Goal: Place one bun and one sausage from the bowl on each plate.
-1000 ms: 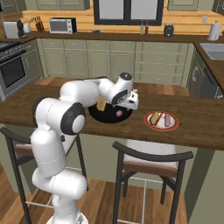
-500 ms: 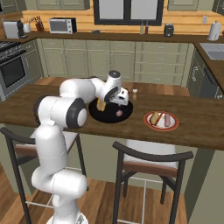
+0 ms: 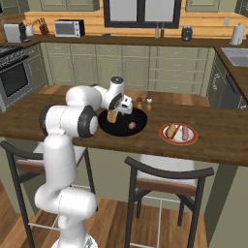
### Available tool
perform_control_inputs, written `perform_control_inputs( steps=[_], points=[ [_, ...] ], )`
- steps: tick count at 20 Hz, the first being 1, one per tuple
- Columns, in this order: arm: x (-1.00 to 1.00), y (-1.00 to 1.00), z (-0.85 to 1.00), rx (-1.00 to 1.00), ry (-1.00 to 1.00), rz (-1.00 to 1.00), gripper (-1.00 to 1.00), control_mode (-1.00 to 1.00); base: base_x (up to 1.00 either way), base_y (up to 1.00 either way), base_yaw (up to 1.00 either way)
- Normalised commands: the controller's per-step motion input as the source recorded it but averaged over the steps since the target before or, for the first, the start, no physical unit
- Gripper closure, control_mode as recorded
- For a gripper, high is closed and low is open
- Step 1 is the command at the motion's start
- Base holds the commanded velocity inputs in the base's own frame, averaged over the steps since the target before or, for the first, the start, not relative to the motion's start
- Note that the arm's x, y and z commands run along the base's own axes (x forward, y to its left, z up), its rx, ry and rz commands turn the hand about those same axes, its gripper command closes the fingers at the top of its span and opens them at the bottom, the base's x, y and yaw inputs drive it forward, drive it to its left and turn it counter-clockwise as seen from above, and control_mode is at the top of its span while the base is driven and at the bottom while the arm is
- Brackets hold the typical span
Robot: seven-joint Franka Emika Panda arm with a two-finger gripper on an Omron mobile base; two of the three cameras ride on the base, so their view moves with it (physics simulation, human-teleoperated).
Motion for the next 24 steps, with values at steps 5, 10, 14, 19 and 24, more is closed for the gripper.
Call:
perform_control_inputs(
  steps=[5, 10, 14, 19, 24],
  points=[
    [0.48, 0.45, -0.18, 0.01, 0.0, 0.0, -1.0, -1.0, 0.0, 0.0, 0.0],
    [0.72, 0.12, -0.22, 0.06, 0.0, 0.0, -1.0, -1.0, 0.0, 0.0, 0.0],
    [0.6, 0.0, -0.26, 0.08, 0.0, 0.0, -1.0, -1.0, 0.0, 0.0, 0.0],
    [0.08, 0.02, -0.29, 0.0, 0.0, 0.0, -1.0, -1.0, 0.0, 0.0, 0.0],
    [0.0, 0.06, -0.35, 0.0, 0.0, 0.0, -1.0, -1.0, 0.0, 0.0, 0.0]
  ],
)
